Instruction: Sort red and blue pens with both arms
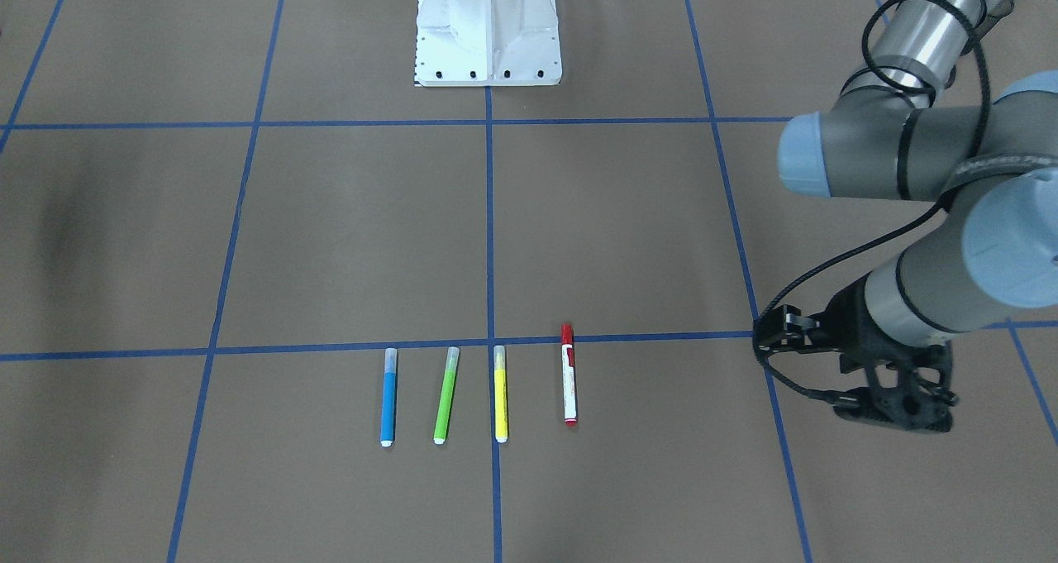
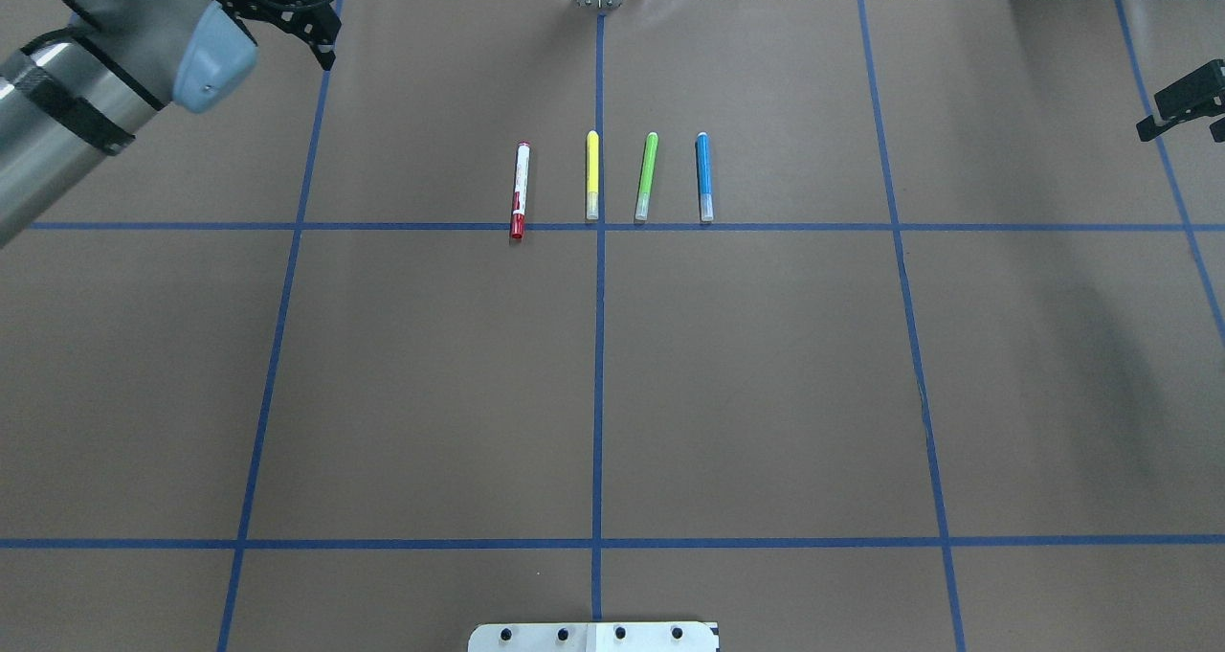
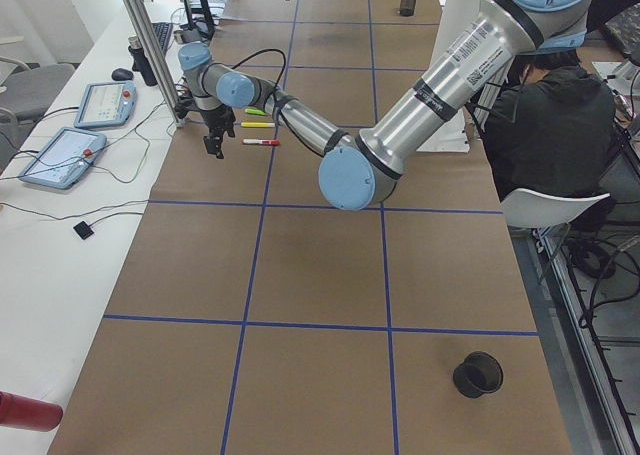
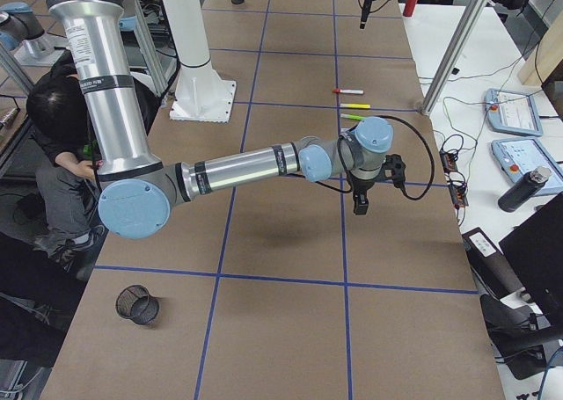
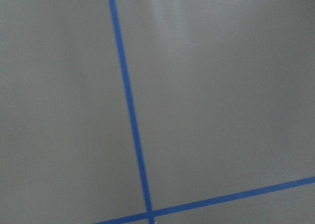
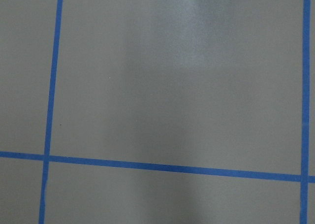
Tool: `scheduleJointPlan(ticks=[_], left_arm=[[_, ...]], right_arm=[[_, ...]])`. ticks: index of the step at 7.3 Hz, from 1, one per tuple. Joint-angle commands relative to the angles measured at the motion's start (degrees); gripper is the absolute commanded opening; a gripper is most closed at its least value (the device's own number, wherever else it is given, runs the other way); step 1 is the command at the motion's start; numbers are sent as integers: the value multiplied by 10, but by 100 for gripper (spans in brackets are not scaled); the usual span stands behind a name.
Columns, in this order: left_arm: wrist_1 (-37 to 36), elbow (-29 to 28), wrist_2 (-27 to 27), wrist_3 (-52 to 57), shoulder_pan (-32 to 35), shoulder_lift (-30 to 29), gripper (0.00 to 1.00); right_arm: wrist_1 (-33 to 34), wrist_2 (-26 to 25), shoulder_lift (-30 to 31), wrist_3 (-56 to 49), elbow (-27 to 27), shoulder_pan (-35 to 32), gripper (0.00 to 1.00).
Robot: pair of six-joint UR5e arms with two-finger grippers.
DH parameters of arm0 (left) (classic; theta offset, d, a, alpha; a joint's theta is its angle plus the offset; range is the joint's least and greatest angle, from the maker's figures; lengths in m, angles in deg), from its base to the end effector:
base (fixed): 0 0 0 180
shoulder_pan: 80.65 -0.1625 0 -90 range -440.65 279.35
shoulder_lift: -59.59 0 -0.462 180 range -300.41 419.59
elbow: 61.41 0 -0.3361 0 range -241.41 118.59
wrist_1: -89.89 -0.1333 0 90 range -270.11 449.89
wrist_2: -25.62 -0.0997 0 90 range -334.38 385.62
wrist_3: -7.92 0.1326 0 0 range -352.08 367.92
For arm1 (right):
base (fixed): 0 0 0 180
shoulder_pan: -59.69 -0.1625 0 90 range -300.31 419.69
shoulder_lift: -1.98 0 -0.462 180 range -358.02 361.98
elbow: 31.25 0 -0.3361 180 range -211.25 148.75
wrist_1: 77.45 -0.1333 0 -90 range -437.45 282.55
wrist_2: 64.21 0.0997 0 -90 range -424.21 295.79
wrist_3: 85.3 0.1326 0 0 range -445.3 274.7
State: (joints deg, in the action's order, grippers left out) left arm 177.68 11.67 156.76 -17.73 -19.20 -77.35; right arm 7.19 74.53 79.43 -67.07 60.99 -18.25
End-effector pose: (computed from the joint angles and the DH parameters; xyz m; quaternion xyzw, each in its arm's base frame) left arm 0.3244 -0.6925 0.3516 0.0449 0.4061 0.1074 0.9064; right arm -0.0818 -0.5440 0.5754 0.0477 -0.4338 -0.0238 0.8994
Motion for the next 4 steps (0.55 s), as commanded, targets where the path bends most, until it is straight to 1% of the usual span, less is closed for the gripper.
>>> scheduleJointPlan(ticks=[1, 2, 4], left_arm=[[70, -72, -49, -63, -55, -53, 100], [79, -79, -62, -97, -82, -67, 100], [126, -102, -63, -141, -106, -76, 100]], right_arm=[[4, -1, -23, 43, 7, 35, 100], [4, -4, -48, 100, 6, 59, 100], [34, -22, -104, 141, -2, 102, 100]])
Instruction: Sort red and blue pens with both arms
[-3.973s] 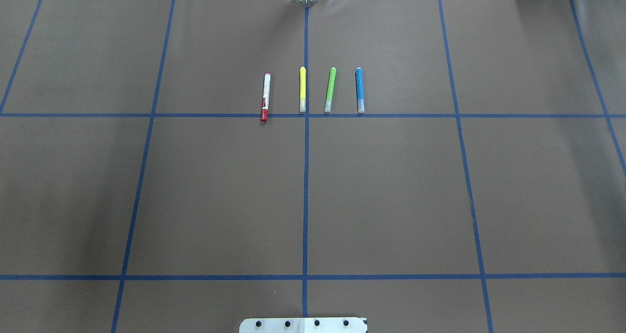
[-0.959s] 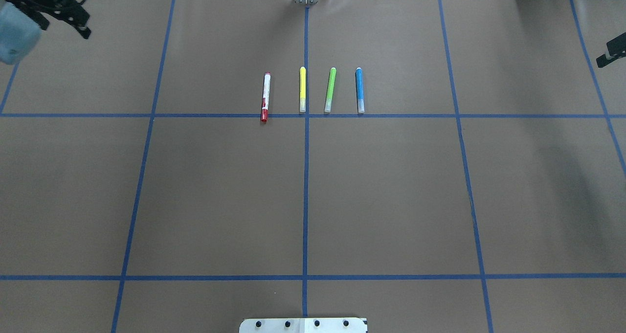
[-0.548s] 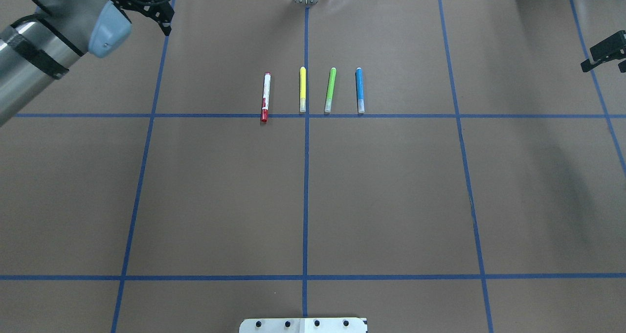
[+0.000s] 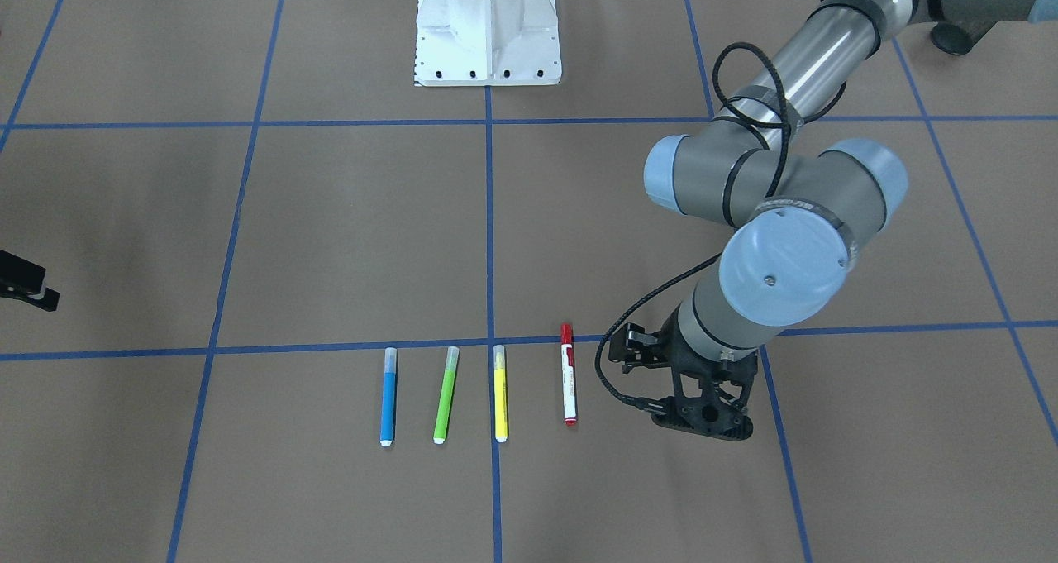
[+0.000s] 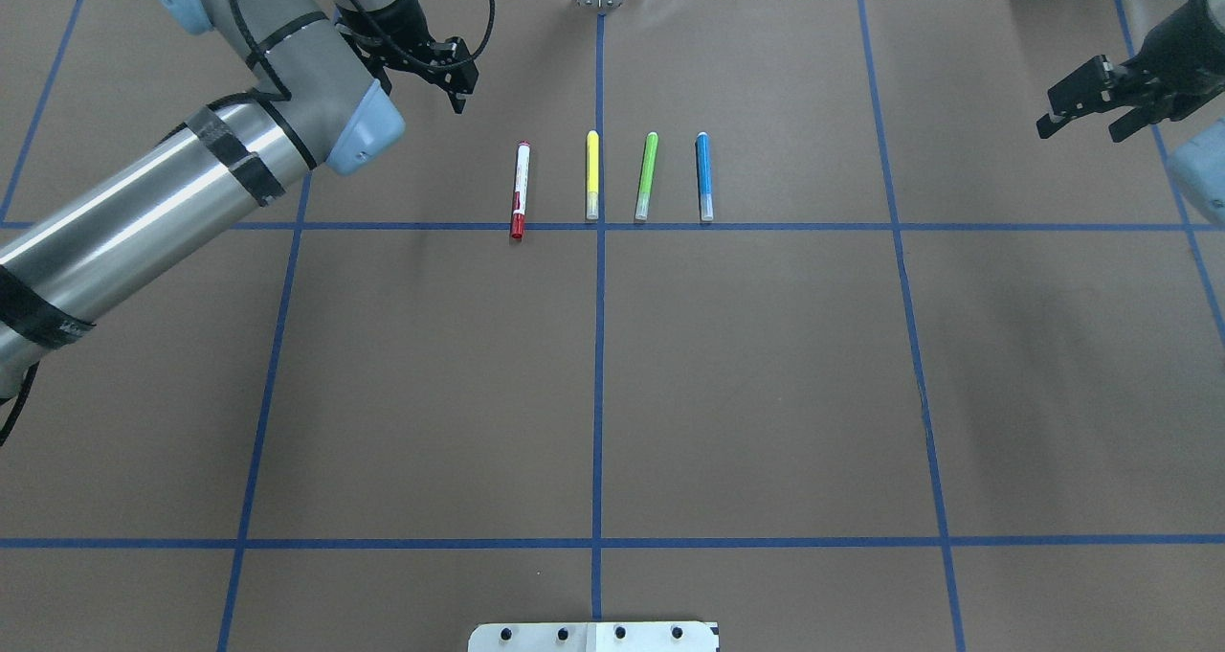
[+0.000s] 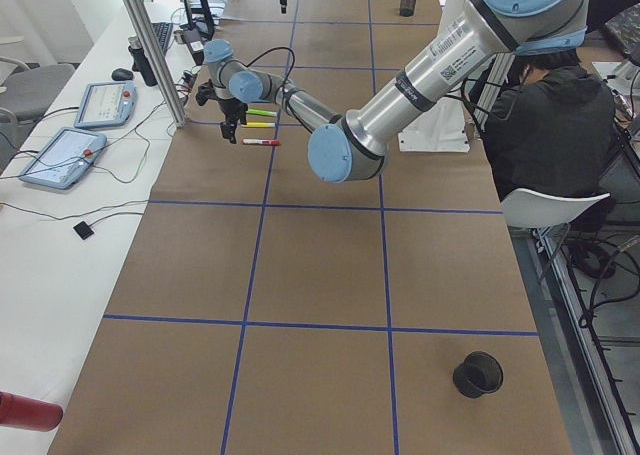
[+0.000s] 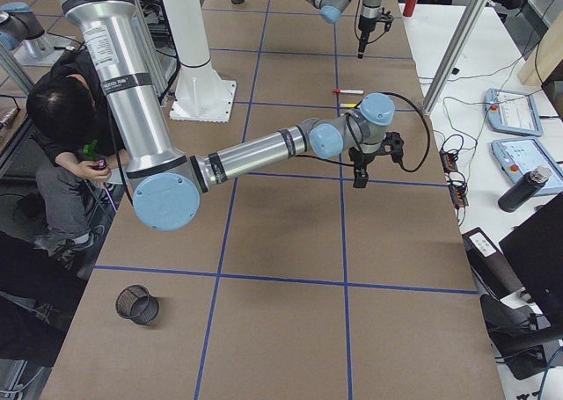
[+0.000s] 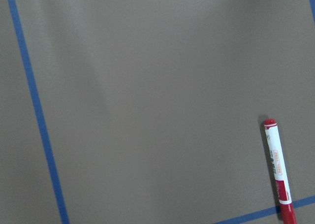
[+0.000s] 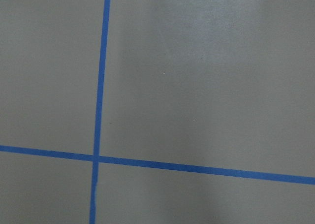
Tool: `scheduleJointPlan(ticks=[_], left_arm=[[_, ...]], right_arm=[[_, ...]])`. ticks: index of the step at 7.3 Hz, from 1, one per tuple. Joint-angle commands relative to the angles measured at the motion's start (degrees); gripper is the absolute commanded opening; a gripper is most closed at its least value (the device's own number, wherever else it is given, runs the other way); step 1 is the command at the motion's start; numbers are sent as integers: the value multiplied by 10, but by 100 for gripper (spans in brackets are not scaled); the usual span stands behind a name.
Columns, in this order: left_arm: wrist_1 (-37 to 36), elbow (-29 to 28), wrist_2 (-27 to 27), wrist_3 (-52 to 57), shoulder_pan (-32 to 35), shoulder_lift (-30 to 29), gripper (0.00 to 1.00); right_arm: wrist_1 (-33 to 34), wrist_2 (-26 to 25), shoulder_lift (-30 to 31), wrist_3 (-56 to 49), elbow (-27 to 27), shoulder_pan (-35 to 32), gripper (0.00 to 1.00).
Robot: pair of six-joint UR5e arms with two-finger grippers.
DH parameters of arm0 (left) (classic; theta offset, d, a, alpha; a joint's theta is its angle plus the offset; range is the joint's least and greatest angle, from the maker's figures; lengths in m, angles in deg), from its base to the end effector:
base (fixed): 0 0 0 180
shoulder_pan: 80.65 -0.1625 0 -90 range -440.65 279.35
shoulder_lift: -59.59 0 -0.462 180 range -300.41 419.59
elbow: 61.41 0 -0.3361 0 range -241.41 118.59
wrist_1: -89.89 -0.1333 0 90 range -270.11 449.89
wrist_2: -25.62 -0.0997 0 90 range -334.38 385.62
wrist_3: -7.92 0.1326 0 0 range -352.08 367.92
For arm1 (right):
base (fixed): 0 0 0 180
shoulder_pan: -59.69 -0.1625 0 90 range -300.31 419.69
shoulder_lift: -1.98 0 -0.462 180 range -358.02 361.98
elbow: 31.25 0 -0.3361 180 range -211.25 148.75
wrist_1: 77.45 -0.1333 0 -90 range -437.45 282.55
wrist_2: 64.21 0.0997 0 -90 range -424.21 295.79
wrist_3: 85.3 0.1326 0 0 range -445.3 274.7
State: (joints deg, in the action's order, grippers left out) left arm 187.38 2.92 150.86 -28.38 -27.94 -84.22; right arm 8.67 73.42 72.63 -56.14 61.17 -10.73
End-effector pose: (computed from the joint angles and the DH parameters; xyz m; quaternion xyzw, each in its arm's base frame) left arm 0.4476 -0.6815 0.3067 0.0609 0.4054 0.1004 0.9066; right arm -0.1657 -0.5713 0.5111 0.0225 -0.4424 -0.0148 0.8964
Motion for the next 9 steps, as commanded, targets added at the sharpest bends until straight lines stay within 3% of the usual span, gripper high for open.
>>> scheduleJointPlan(ticks=[1, 3, 9], left_arm=[[41, -25, -7, -45, -32, -10, 99], [52, -32, -49, -61, -59, -11, 99], [87, -62, -77, -94, -83, -23, 96]], right_arm=[[30, -15, -57, 60, -5, 43, 100], [30, -42, -90, 111, -13, 82, 100], [27, -90, -174, 162, -92, 142, 100]])
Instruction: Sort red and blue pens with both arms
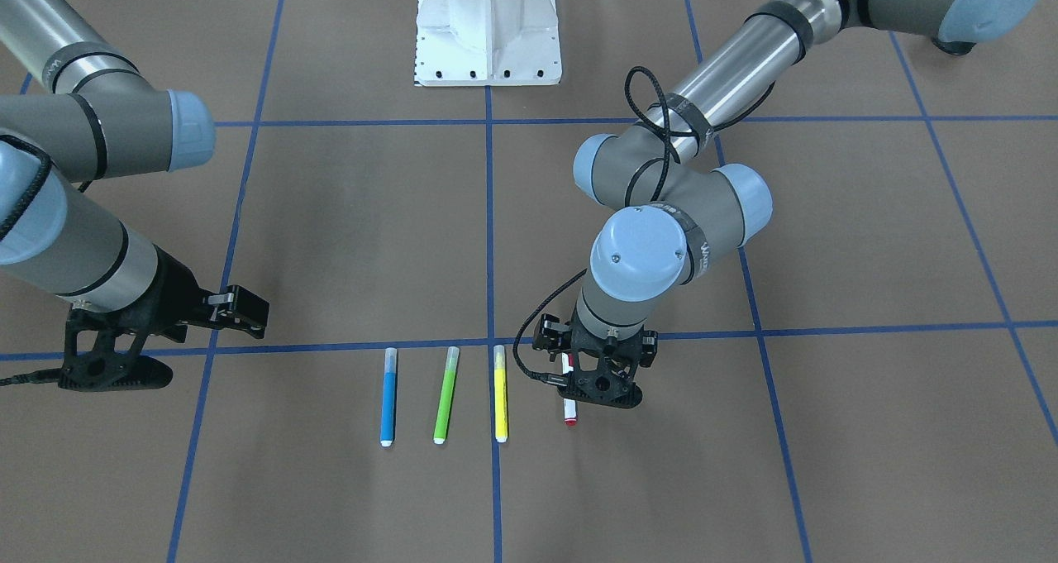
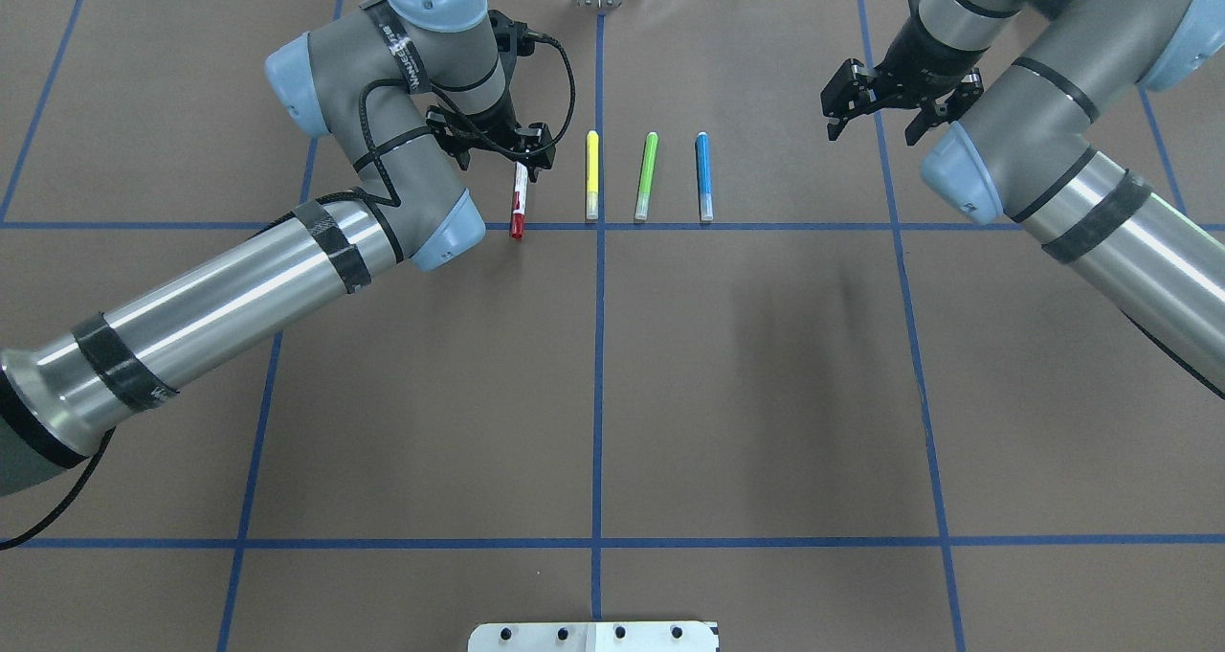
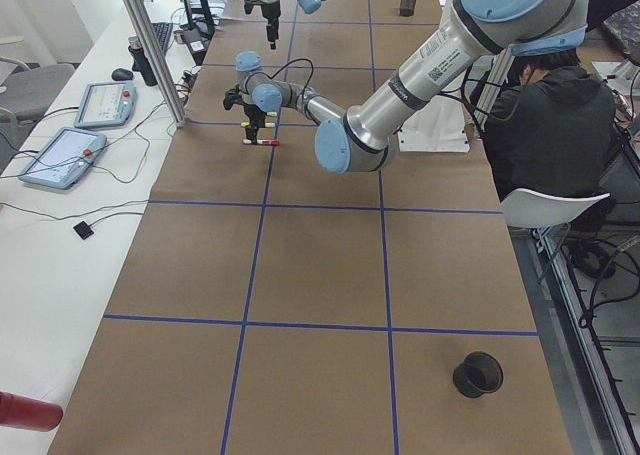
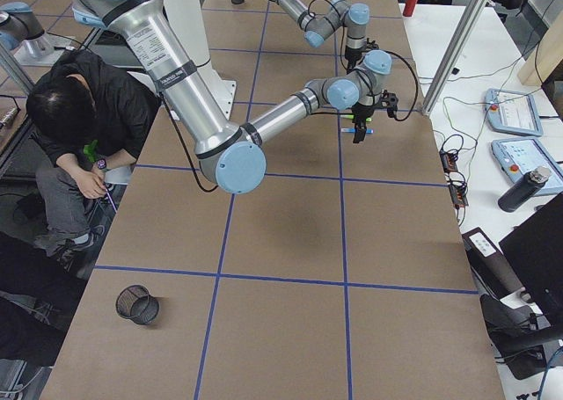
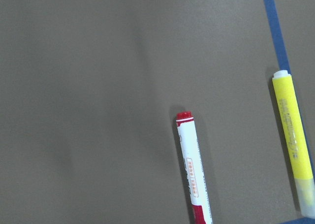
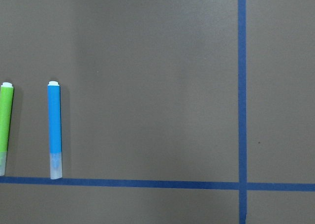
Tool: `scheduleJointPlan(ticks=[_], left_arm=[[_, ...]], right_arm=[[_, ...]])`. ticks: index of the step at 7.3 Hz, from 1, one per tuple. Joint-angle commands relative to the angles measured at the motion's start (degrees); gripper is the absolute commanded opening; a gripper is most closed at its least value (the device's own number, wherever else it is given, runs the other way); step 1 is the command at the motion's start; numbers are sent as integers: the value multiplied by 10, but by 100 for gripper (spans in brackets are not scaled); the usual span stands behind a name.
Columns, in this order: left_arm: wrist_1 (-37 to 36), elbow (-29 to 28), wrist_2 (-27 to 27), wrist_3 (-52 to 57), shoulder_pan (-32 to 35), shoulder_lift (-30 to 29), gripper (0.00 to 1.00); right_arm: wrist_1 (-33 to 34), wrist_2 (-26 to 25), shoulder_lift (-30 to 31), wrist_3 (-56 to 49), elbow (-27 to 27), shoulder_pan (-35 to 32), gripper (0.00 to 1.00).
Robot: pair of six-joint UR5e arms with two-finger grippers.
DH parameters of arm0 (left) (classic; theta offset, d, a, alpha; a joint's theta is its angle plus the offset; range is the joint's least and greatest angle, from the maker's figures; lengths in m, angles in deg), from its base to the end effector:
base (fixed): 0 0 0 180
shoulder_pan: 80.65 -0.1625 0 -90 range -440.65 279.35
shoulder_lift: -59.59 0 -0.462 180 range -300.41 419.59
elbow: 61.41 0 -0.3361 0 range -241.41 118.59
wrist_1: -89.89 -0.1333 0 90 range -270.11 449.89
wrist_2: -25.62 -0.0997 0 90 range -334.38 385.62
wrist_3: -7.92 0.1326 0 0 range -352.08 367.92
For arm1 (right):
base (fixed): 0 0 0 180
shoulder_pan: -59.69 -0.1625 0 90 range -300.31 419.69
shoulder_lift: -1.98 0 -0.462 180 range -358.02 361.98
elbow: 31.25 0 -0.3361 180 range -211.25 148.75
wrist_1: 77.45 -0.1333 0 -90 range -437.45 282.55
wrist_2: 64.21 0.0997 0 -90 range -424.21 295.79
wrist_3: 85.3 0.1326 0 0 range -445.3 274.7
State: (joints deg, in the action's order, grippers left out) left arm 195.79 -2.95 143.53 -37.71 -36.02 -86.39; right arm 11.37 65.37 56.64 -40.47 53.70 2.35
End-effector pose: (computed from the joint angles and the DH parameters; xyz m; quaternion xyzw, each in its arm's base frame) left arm 0.5483 -0.6413 0.3067 0.0731 0.3973 0.0811 0.9112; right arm -0.3344 -0.6122 0.4050 -0.0049 -0.4139 0.0047 0.9103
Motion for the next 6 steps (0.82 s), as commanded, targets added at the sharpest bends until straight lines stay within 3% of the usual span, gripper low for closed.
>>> scheduleJointPlan(ticks=[1, 6], left_arm=[[14, -12, -4, -1, -4, -2, 96], [33, -33, -4, -28, -24, -6, 84]], right_arm=[[-1, -14, -25, 5, -30, 15, 100], [-5, -14, -39, 16, -32, 25, 100]])
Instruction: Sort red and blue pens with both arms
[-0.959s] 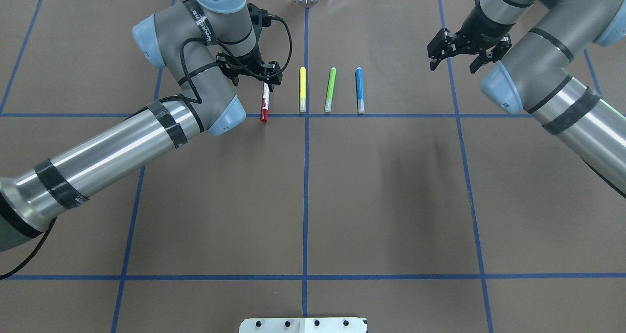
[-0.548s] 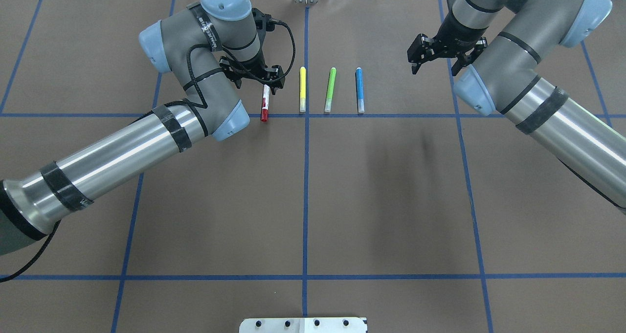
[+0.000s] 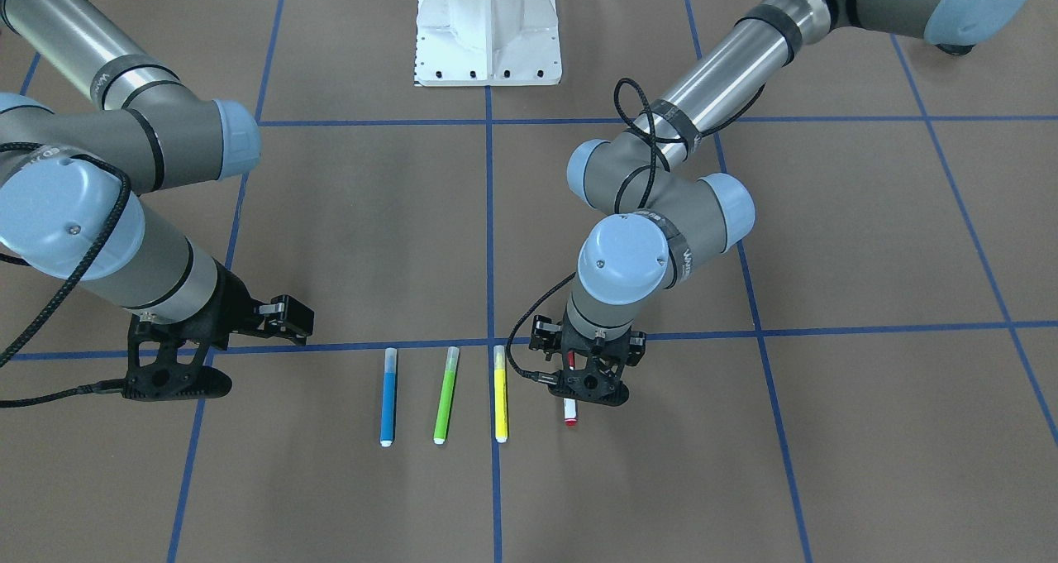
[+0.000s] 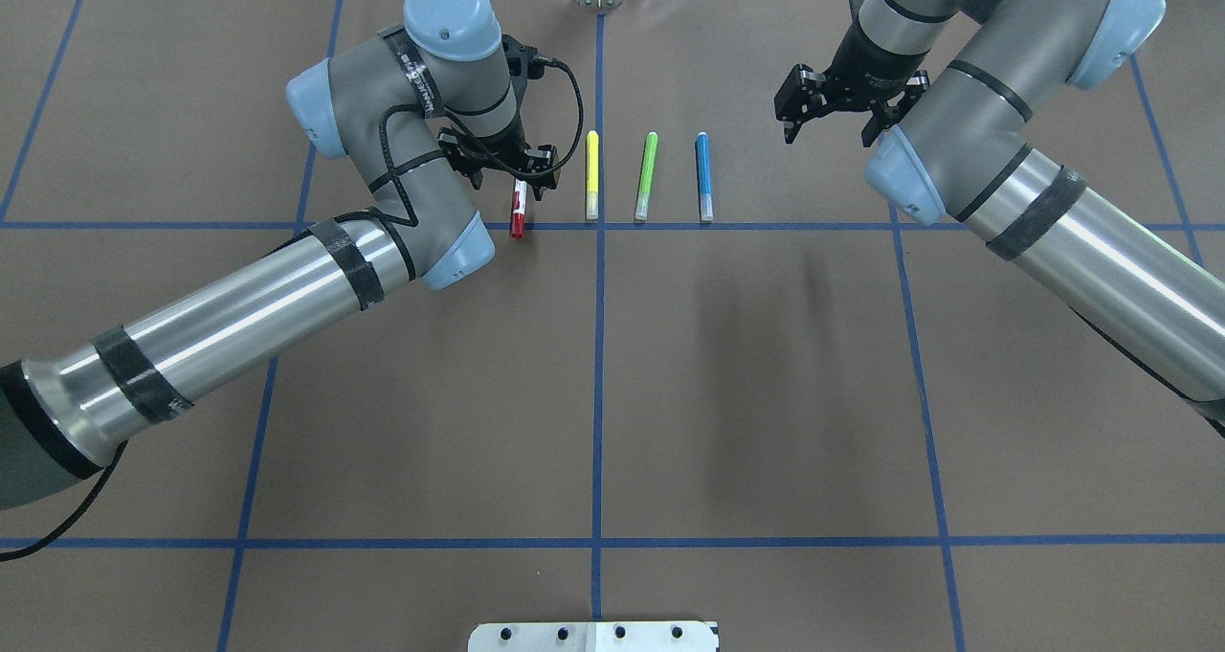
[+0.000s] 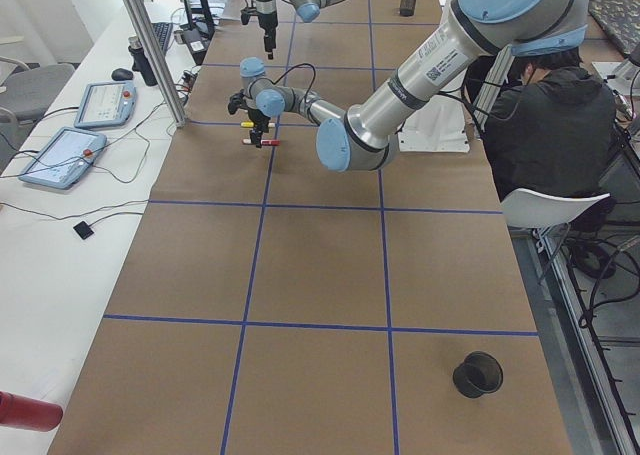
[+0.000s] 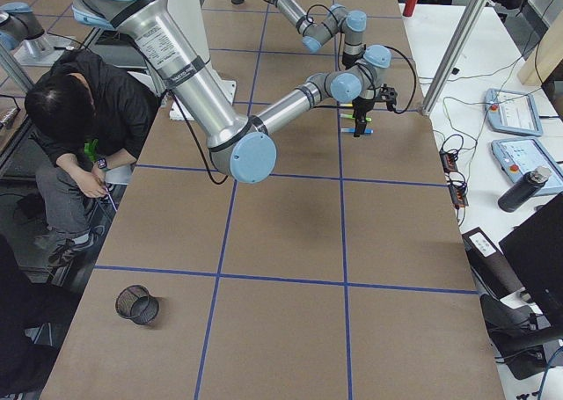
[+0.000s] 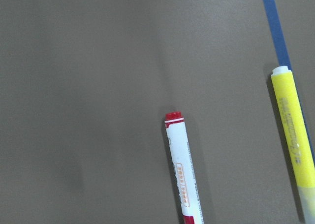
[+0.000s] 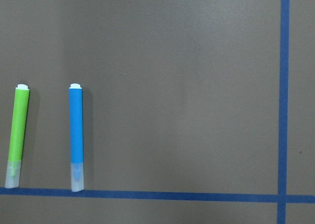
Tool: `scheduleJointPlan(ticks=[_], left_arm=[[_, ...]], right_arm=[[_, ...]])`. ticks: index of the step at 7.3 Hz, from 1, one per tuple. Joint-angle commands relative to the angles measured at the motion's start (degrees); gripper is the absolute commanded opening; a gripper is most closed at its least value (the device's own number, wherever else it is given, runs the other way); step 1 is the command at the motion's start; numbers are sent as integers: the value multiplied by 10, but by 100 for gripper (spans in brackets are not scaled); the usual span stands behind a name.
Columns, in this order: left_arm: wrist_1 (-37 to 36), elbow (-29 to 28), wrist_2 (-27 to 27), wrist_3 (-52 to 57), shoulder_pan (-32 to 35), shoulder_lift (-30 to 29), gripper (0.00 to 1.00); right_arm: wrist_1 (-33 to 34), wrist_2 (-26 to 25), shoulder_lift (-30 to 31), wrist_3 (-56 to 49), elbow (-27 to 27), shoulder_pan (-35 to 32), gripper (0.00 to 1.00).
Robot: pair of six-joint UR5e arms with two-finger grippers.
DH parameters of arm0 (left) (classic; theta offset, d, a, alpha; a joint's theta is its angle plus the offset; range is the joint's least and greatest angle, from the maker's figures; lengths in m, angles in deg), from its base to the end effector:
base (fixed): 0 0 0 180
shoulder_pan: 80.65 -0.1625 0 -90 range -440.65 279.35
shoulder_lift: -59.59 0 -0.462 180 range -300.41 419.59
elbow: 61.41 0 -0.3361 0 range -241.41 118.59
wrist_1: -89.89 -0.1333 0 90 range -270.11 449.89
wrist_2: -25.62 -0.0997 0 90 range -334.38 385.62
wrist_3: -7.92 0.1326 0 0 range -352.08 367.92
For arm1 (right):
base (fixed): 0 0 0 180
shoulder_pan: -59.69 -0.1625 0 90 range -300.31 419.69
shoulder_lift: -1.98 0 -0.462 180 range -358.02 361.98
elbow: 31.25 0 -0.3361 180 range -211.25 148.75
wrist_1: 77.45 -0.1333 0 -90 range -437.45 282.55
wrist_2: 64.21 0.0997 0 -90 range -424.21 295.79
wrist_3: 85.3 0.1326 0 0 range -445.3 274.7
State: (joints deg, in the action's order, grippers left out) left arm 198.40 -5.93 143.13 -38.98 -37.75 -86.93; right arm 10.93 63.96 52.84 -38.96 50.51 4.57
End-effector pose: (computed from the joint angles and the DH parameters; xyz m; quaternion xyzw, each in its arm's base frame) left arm 0.5730 -0.6308 0.3161 0.0662 0.3981 0.0839 0.9111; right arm -0.3697 -0.6201 0.3825 -0.0034 -0.4105 -0.0005 0.9118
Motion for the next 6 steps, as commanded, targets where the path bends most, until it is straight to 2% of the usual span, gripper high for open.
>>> scheduleJointPlan(ticks=[1, 3, 4, 5, 6], left_arm=[[7, -7, 0, -21, -11, -1, 78], [6, -9, 0, -25, -11, -1, 57], [6, -9, 0, -28, -11, -1, 40], [4, -8, 0, -48, -11, -1, 5], [2, -6, 0, -60, -11, -1, 0]], right_arm=[[-5, 0, -3, 0, -2, 3, 100], [-12, 0, -3, 1, -11, 3, 100], [-13, 0, -3, 1, -12, 4, 100], [-13, 0, -2, 0, -12, 3, 100], [-13, 0, -1, 0, -12, 3, 100]])
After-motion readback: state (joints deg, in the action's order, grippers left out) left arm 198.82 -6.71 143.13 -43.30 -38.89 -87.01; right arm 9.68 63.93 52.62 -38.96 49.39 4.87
